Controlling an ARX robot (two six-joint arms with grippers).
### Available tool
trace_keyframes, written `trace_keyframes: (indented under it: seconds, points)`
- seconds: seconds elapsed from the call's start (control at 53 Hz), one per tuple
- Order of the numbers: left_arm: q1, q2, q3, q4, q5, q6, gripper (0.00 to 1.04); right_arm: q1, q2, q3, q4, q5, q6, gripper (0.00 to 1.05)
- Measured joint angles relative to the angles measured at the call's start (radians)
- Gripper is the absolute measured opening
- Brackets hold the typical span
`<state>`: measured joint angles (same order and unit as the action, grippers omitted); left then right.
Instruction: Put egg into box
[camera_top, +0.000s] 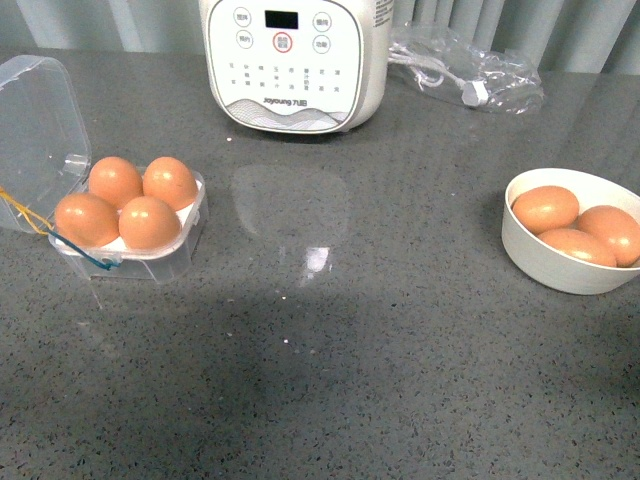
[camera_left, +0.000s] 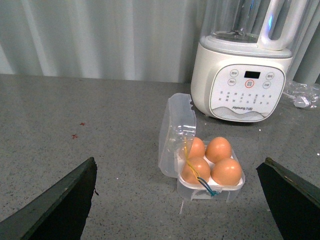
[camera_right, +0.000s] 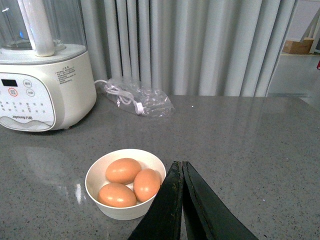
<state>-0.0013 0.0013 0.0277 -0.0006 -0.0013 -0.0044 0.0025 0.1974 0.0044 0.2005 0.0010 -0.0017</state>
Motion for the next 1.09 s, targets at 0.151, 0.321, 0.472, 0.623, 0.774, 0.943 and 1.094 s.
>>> trace_keyframes:
  seconds: [0.151,0.321,0.472,0.623,0.774,0.943,1.094]
  points:
    - [0.000,0.000,0.000,0.000,0.000,0.000,0.98,0.000,-0.067,0.001,-0.077,0.000,0.000,0.03]
    - [0.000,-0.001,0.000,0.000,0.000,0.000,0.98,0.000,-0.192,0.000,-0.198,-0.002,0.000,0.03]
    - [0.000,0.000,0.000,0.000,0.000,0.000,0.98,0.000,-0.192,0.000,-0.200,-0.002,-0.002,0.13]
    - [0.000,0.000,0.000,0.000,0.000,0.000,0.98,0.000,-0.192,0.000,-0.200,-0.002,-0.002,0.39]
    - [-0.067,0.077,0.035,-0.113,-0.238,-0.100,0.98,0.000,-0.192,0.000,-0.200,-0.002,-0.002,0.68]
    - [0.029,0.317,0.117,-0.109,-0.323,-0.237,0.98,-0.001,-0.193,0.000,-0.200,-0.003,0.000,0.99]
    - [0.133,0.578,0.196,0.095,-0.318,-0.234,0.98,-0.001,-0.193,0.000,-0.200,-0.003,0.000,0.97]
